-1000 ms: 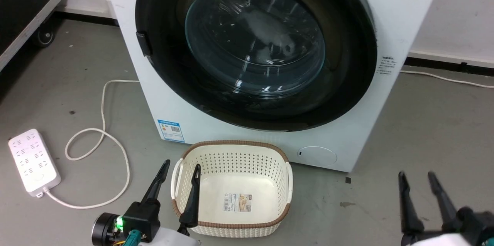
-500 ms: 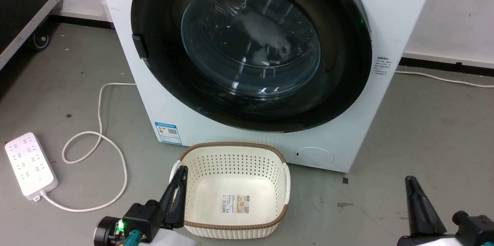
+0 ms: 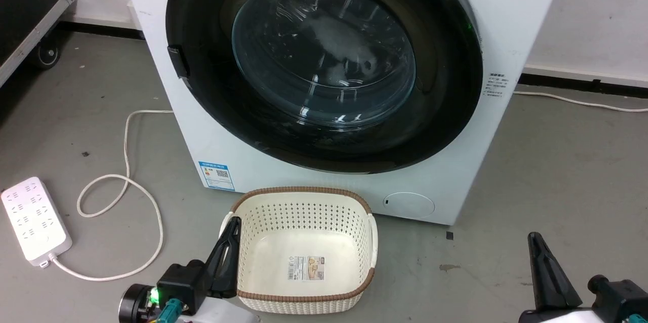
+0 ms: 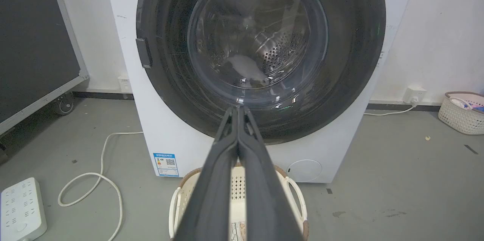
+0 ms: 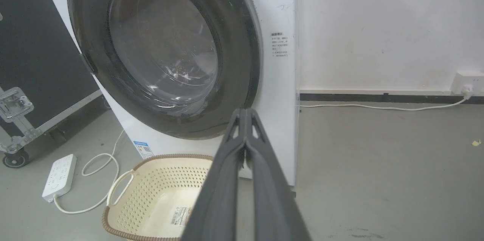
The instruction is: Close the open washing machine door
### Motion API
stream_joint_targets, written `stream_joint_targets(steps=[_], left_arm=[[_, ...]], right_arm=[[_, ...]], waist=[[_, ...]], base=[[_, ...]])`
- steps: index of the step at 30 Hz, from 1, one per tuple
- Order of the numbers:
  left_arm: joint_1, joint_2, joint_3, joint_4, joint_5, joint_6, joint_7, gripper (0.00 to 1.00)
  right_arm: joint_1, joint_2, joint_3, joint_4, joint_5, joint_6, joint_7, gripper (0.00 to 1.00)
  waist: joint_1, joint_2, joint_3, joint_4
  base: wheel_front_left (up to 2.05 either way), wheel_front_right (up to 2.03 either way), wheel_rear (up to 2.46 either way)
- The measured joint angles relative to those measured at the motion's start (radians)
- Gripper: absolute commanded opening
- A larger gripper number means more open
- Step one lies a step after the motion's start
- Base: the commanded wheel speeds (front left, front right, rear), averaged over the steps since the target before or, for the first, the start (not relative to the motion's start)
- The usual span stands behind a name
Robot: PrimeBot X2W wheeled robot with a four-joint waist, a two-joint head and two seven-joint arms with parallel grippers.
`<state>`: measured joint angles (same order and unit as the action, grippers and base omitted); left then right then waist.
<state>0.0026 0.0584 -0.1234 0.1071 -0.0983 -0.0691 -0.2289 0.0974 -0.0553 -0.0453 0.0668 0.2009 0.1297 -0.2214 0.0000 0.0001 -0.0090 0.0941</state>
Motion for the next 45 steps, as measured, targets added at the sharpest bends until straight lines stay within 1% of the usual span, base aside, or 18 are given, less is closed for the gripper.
stream_joint_targets(steps=[45], left_arm=[[0.0,-0.004,0.049,-0.042,0.043,0.027,0.098,0.0]], right_arm=[[-0.027,0.0,0.019,-0.024,-0.081,0.0,0.094,0.0]], waist=[[0.0,0.0,0.004,-0.04]], base=[[0.0,0.0,0.0]])
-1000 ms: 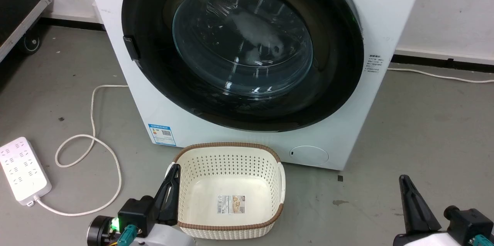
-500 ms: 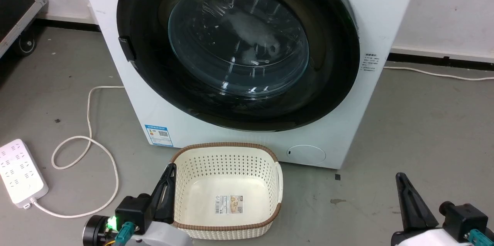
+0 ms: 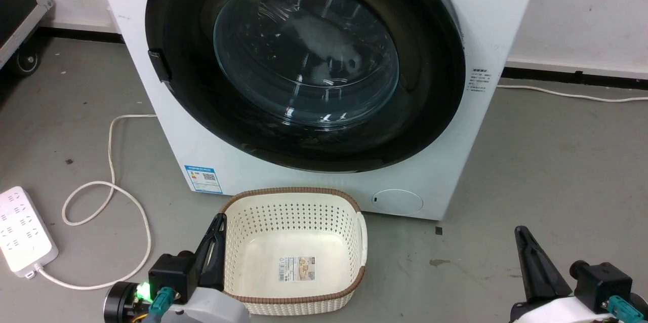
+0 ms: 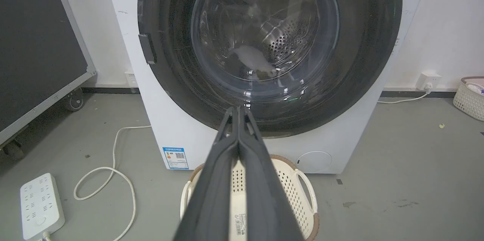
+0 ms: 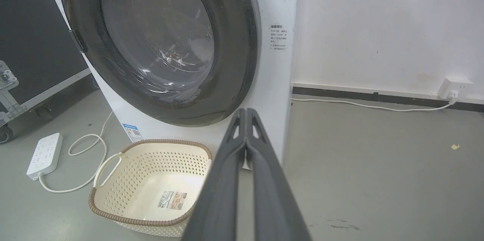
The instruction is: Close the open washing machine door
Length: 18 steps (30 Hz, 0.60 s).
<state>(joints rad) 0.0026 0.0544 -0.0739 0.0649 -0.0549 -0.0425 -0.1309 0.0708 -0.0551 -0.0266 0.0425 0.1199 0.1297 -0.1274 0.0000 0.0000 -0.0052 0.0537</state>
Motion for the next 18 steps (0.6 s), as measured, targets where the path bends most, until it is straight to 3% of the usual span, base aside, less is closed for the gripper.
stream_joint_targets(steps=[18], left_arm=[[0.0,-0.001,0.024,-0.021,0.012,0.013,0.042,0.0]], right_arm=[[-0.021,0.0,0.007,-0.013,-0.041,0.0,0.041,0.0]], waist=[[0.0,0.0,0.002,-0.018]], base=[[0.0,0.0,0.0]])
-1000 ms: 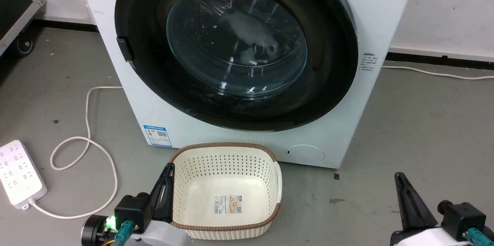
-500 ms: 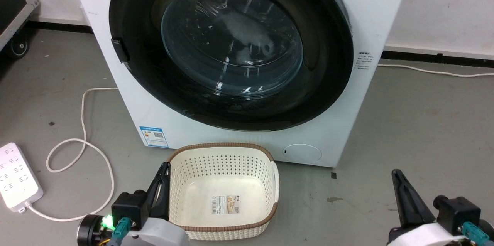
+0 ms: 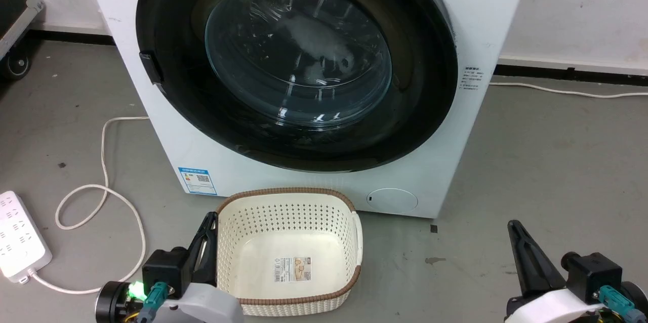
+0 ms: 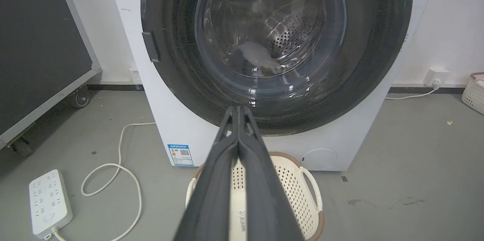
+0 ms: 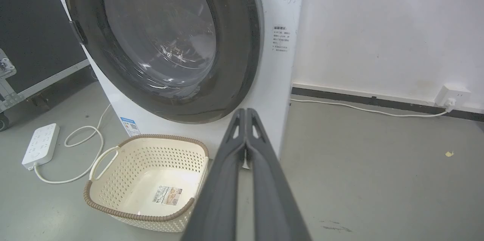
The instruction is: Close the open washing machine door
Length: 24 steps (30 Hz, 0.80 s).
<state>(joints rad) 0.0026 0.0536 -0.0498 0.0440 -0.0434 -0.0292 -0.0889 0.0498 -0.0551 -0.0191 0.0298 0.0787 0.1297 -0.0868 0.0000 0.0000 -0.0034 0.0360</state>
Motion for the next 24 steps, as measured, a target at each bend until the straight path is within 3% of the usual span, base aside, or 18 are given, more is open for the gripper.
stream_joint_targets(steps=[24], left_arm=[[0.0,-0.001,0.029,-0.024,0.024,0.013,0.053,0.0]], right_arm=[[-0.023,0.0,0.011,-0.012,-0.044,0.0,0.05,0.0]], waist=[[0.0,0.0,0.002,-0.022]], base=[[0.0,0.0,0.0]])
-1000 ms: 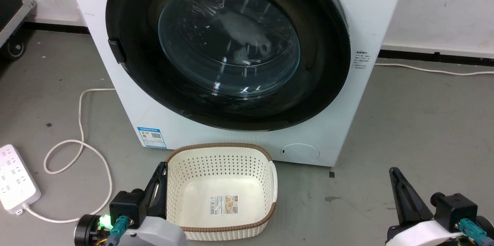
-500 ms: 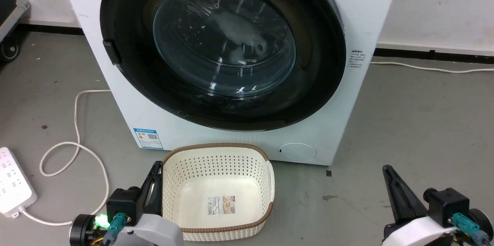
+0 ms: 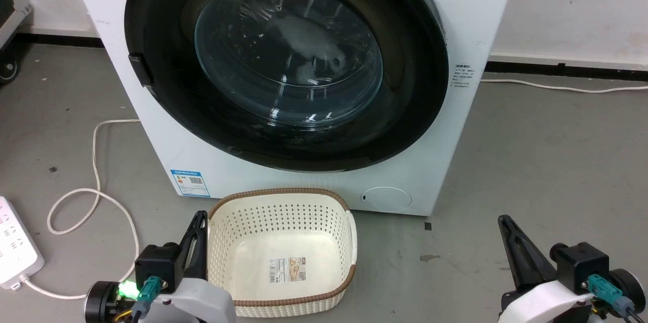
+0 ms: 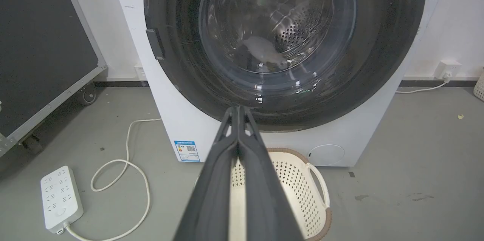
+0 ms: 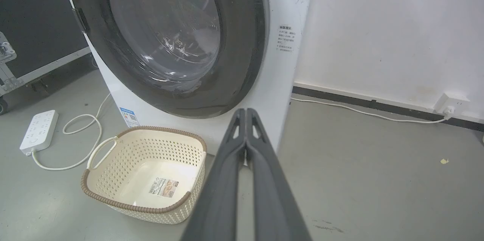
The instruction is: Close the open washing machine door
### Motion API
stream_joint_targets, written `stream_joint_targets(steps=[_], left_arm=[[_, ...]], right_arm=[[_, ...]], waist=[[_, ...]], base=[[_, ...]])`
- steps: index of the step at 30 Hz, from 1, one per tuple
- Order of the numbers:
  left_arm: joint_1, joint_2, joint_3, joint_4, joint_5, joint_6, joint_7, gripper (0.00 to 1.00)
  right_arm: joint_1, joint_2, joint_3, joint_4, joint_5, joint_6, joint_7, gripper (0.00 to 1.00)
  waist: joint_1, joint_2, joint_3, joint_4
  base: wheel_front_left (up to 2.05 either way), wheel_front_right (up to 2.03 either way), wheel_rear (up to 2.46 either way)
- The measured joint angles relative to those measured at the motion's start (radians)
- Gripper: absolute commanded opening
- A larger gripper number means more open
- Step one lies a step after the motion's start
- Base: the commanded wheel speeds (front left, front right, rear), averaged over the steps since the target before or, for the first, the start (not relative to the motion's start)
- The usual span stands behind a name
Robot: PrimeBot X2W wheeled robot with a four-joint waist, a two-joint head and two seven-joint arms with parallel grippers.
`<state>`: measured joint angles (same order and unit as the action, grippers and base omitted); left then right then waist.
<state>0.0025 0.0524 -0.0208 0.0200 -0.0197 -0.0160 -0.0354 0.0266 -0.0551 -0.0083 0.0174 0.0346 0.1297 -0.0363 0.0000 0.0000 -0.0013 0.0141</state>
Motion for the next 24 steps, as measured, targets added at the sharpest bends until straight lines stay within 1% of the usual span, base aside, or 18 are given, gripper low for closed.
stream_joint_targets(steps=[24], left_arm=[[0.0,-0.002,0.019,-0.016,0.011,0.013,0.035,0.0]], right_arm=[[-0.013,0.0,0.009,-0.012,-0.027,0.0,0.036,0.0]], waist=[[0.0,0.0,0.001,-0.014]], base=[[0.0,0.0,0.0]])
